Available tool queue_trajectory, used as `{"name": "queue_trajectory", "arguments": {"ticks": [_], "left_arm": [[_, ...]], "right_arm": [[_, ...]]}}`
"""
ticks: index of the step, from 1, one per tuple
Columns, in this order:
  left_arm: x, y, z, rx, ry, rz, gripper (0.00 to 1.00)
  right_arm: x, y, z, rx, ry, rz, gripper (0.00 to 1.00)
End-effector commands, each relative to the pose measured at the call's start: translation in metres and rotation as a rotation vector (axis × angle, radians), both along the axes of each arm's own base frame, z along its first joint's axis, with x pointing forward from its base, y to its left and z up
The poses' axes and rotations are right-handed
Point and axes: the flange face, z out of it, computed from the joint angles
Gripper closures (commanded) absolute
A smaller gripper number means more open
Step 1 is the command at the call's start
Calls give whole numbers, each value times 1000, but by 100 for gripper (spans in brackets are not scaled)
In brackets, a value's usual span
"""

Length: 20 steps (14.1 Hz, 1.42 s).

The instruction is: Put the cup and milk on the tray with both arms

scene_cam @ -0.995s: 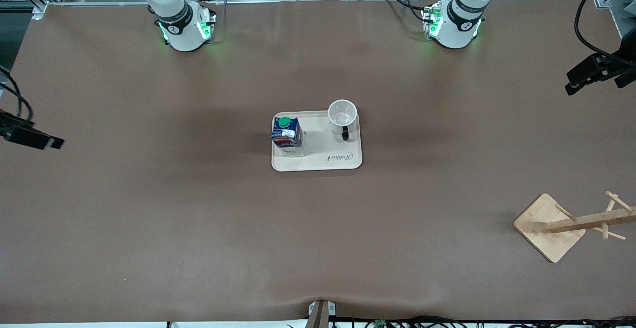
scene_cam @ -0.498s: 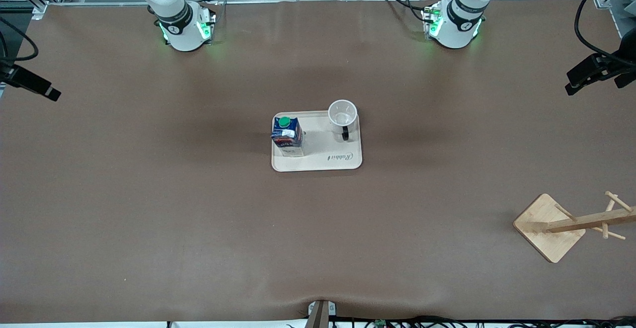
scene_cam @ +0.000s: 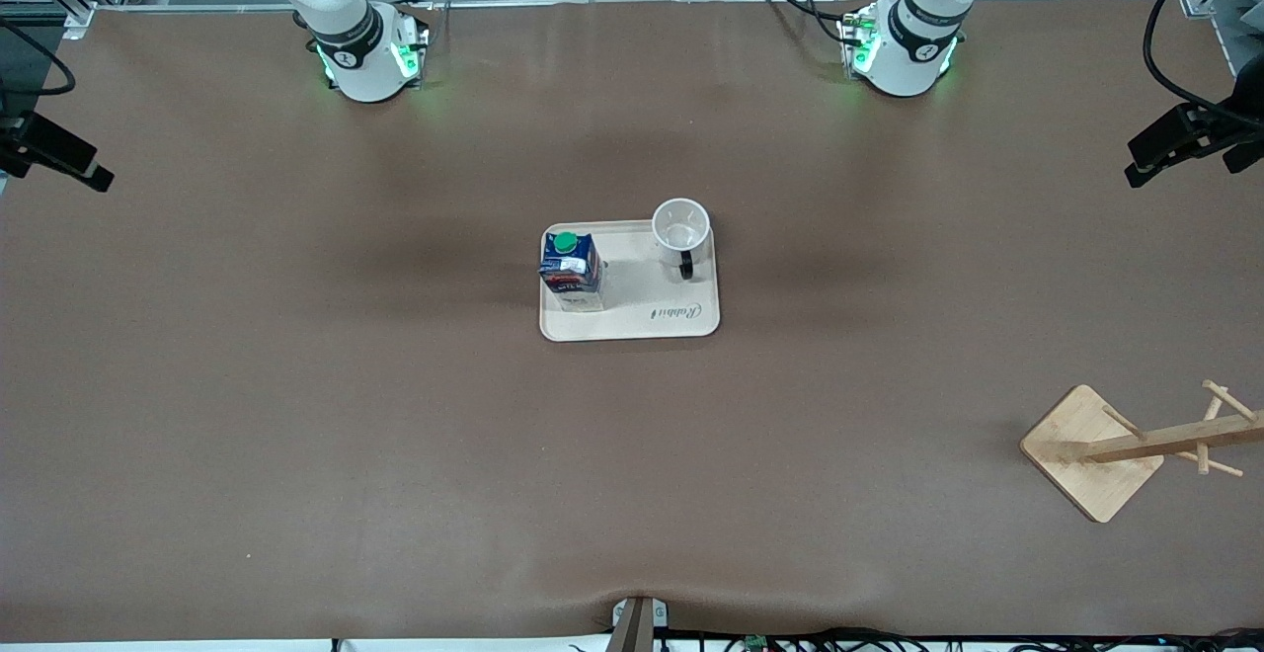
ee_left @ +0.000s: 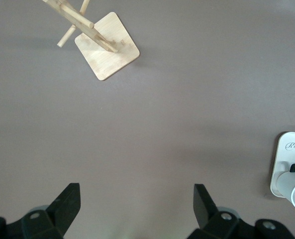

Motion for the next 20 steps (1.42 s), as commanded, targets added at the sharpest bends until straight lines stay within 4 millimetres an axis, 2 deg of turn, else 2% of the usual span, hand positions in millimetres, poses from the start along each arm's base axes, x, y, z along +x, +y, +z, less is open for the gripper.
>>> {"name": "queue_trajectory", "arguments": {"ticks": [1,5,8,10,13,20], "left_arm": [[-8,1,6,-15,-9,-17,0],[-9,-2,6,-33,-2,-19,0],[-11,-10,3,-55,19,-8,0],[-12,-22,3,-55,21,4,0],[-16,-41,3,-51,27,30,0],[-15,-42,3,-50,30,7,0]], "right_arm": [[1,-4,-1,-11,30,7,0],[-3,16,0,-9,54,63,0],[-4,11,-1,-25,58,128,0],[-5,0,-2,-26,63,151,0],[-6,-1,-2,-26,63,181,0],[-6,-5,-3,-26,67,169,0]]}}
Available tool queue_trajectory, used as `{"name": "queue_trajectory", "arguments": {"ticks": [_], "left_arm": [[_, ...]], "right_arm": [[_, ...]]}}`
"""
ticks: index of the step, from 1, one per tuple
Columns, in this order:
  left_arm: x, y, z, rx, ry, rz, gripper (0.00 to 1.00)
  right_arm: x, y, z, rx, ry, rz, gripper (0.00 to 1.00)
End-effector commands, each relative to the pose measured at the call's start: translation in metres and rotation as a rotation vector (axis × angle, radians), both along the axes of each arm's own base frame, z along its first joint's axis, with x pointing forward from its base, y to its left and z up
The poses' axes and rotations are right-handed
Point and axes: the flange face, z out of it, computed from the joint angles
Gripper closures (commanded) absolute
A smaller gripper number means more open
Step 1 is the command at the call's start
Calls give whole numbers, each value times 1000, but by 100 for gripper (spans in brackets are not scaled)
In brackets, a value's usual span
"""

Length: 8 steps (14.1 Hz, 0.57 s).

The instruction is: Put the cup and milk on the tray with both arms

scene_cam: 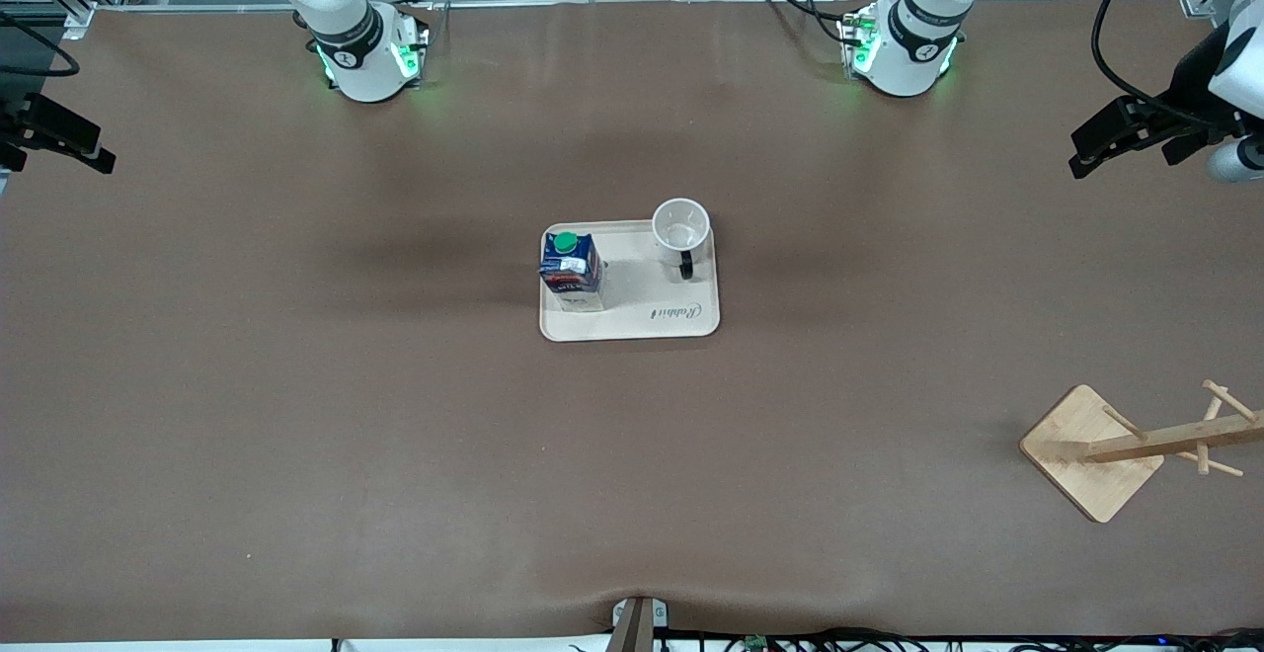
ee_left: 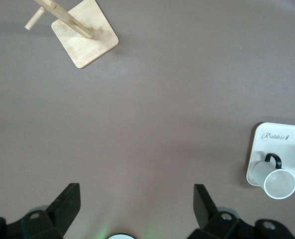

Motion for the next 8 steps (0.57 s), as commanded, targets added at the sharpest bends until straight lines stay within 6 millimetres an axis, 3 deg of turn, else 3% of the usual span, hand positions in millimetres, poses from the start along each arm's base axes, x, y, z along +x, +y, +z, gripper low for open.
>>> {"name": "queue_trajectory", "arguments": {"ticks": [1,8], "left_arm": [[-7,3,5,-8,-1,-10,0],[-2,2,3,7,0,-22,0]], "right_arm": [[0,-6,4,-13,5,-1,0],[1,-13,1,-12,10,-20,0]]}}
